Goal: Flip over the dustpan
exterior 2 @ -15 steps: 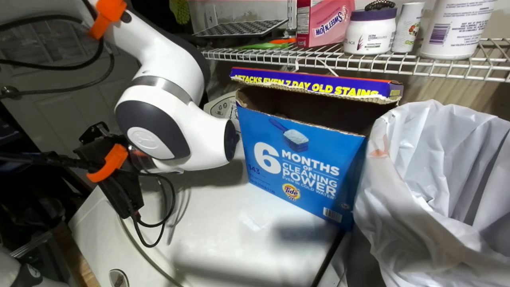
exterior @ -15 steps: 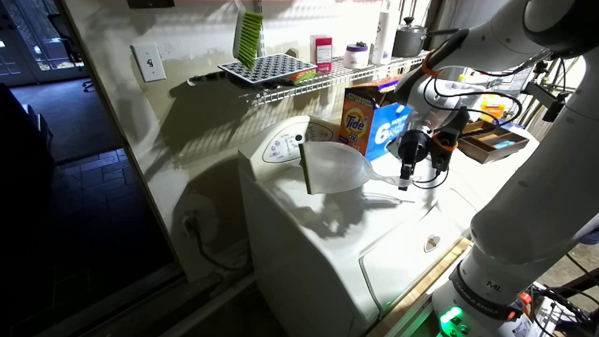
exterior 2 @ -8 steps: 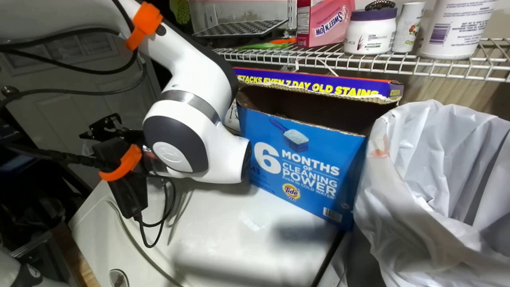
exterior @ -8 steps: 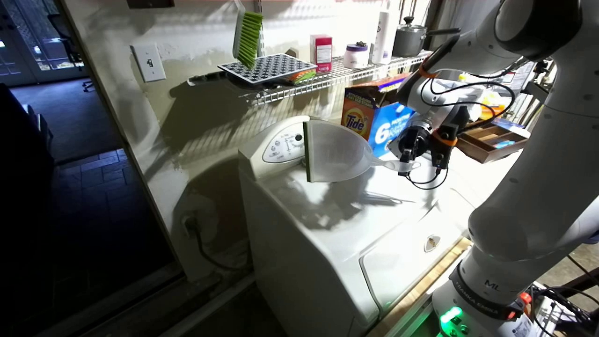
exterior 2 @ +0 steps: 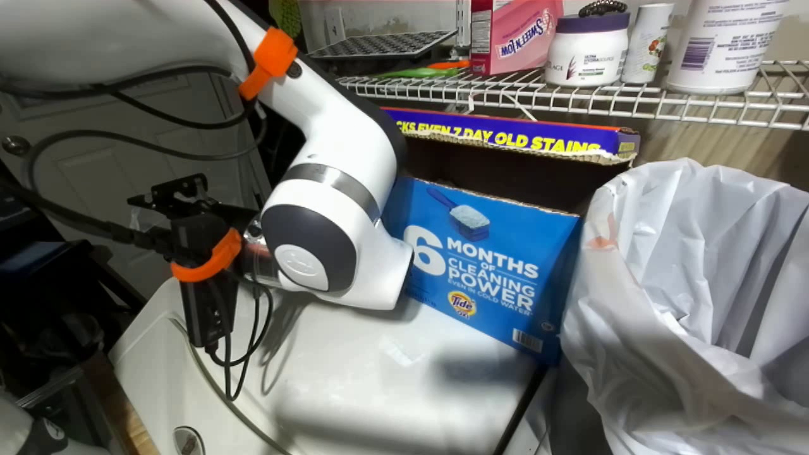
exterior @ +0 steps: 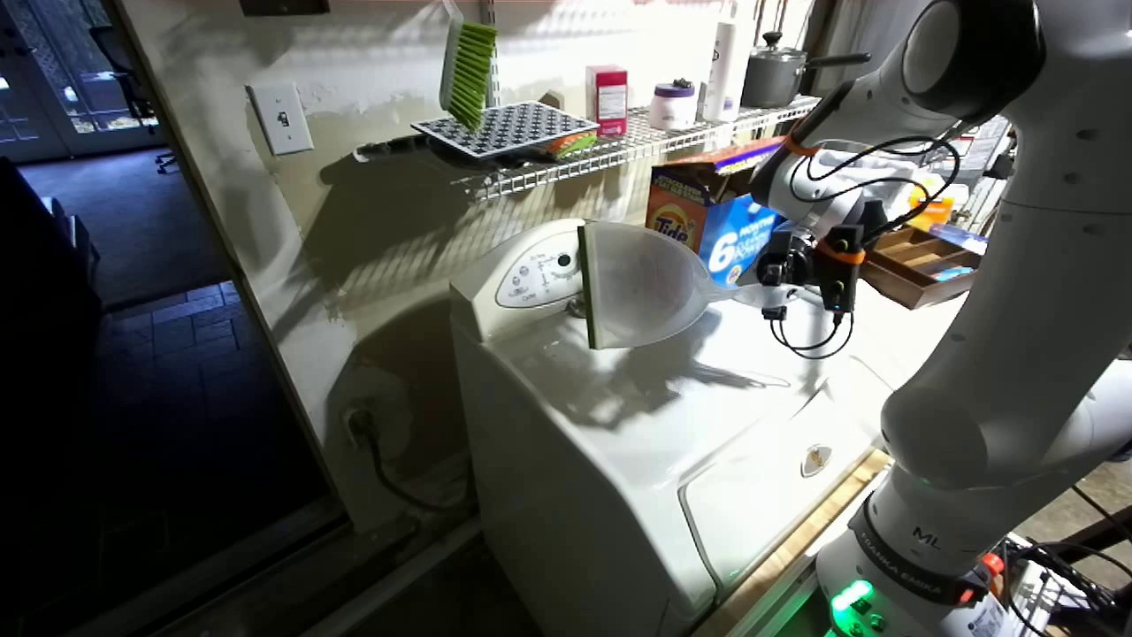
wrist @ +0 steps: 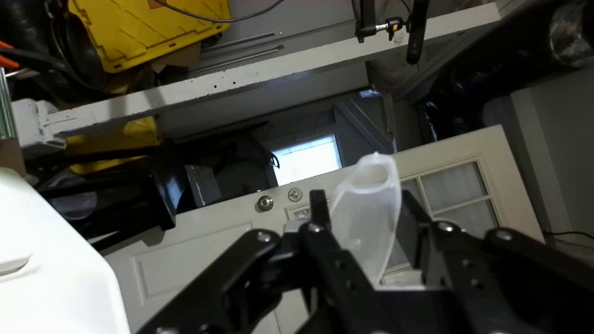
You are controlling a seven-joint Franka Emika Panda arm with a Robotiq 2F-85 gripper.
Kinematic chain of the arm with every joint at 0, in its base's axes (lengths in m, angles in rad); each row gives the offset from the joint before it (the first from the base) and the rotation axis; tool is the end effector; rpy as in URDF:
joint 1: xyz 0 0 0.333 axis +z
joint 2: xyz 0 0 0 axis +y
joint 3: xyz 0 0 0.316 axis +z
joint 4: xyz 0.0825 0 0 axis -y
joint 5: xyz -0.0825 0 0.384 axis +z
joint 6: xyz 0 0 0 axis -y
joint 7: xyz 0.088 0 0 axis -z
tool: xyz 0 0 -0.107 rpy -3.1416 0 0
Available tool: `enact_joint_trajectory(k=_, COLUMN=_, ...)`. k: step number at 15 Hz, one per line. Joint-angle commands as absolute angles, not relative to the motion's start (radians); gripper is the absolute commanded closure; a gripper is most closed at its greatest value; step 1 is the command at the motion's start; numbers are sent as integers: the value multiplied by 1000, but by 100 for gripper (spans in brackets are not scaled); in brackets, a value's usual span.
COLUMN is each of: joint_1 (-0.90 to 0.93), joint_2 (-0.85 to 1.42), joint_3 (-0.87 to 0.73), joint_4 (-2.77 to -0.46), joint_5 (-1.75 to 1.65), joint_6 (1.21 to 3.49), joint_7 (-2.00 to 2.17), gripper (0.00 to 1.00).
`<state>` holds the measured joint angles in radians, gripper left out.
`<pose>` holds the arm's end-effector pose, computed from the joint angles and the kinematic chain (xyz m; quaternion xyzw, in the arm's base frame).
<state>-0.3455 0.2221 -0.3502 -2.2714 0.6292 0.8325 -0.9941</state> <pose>0.3244 -0.1638 0.3033 -0.6575 -0.0480 0.2529 0.7081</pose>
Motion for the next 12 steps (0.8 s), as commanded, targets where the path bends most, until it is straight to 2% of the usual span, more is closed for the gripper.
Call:
enact_joint_trajectory(k=1, joint_1=-453, joint_2=304, joint_3=-215, joint_4=-2292, joint_5=677, joint_6=835, joint_7=-930, gripper=86)
enact_joint_trajectory(k=7, joint_1=-648, joint_2=401, joint_3=-72, joint_4=-2280, joint_5=726, joint_6=844, joint_7=-783, gripper=86)
enact_joint_trajectory(k=12, joint_1=-707, joint_2=383, joint_3=-90, joint_4=-2265, joint_5=776, joint_6=835, joint_7=-621, gripper=86)
